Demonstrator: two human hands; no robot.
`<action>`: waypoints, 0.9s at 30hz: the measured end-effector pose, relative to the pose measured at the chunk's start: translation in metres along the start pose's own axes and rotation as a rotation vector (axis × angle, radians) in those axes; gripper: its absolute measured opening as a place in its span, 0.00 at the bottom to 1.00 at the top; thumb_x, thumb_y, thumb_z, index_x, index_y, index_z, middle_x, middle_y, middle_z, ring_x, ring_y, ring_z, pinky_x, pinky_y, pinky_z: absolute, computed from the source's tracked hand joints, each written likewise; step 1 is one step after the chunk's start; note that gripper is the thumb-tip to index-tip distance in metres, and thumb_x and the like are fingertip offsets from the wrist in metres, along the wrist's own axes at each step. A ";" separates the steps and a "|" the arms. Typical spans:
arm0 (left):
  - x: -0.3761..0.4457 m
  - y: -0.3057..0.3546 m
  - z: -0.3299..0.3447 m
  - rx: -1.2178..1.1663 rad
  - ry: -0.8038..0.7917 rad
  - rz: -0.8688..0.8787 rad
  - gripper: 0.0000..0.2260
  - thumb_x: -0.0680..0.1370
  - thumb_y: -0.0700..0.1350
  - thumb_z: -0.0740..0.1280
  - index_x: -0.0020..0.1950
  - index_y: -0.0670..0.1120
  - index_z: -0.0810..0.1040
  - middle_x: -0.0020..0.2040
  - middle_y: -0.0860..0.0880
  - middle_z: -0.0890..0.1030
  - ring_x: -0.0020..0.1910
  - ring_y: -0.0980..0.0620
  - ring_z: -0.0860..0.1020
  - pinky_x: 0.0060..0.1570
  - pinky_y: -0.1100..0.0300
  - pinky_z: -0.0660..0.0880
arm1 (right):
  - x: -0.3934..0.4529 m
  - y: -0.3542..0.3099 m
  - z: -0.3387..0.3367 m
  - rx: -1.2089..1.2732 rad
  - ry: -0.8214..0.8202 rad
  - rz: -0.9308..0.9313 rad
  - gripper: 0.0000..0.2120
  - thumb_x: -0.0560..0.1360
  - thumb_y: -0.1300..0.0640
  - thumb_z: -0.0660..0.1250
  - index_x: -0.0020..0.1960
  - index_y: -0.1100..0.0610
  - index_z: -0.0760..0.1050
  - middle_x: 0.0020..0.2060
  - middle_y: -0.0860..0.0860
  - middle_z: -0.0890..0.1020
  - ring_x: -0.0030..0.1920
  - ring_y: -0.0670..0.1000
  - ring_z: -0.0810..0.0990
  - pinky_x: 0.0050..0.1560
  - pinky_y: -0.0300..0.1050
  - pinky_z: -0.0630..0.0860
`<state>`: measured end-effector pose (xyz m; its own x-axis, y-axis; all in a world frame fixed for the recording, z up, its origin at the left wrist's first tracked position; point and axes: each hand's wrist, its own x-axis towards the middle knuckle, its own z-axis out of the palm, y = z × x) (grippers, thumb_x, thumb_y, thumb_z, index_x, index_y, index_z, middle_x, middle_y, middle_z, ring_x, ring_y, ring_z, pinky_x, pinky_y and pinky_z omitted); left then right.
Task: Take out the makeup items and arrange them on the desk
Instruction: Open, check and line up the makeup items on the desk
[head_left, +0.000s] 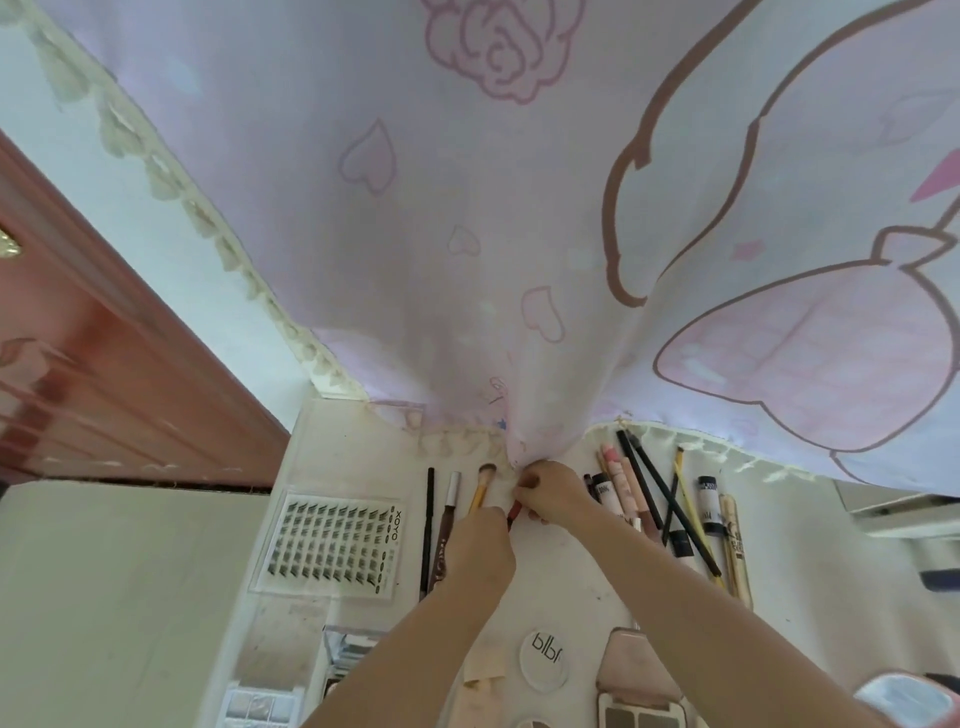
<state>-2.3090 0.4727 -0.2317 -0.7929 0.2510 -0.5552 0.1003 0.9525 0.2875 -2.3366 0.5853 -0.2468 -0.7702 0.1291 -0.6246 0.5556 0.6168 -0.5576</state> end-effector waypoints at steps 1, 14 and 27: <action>0.001 0.000 0.001 0.010 0.002 -0.006 0.11 0.79 0.38 0.56 0.60 0.40 0.71 0.61 0.43 0.75 0.61 0.45 0.75 0.56 0.58 0.72 | 0.001 0.000 0.000 -0.006 0.003 -0.006 0.14 0.75 0.61 0.61 0.32 0.54 0.66 0.25 0.50 0.72 0.25 0.45 0.69 0.18 0.26 0.63; -0.014 0.028 0.001 0.119 0.149 0.047 0.13 0.80 0.42 0.55 0.63 0.43 0.70 0.74 0.44 0.58 0.67 0.44 0.68 0.56 0.56 0.71 | -0.047 0.050 -0.053 -0.218 0.128 -0.104 0.12 0.77 0.57 0.58 0.56 0.61 0.74 0.64 0.59 0.73 0.68 0.56 0.67 0.61 0.44 0.66; -0.049 0.138 0.026 0.125 0.273 0.068 0.13 0.80 0.44 0.56 0.62 0.42 0.71 0.59 0.44 0.72 0.60 0.47 0.70 0.53 0.58 0.72 | -0.088 0.176 -0.106 -0.229 0.155 0.217 0.07 0.73 0.59 0.62 0.49 0.62 0.70 0.45 0.56 0.77 0.54 0.57 0.77 0.39 0.41 0.67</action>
<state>-2.2404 0.5959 -0.1850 -0.9124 0.2753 -0.3030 0.2183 0.9533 0.2088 -2.2041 0.7654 -0.2320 -0.6904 0.3818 -0.6145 0.6402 0.7180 -0.2732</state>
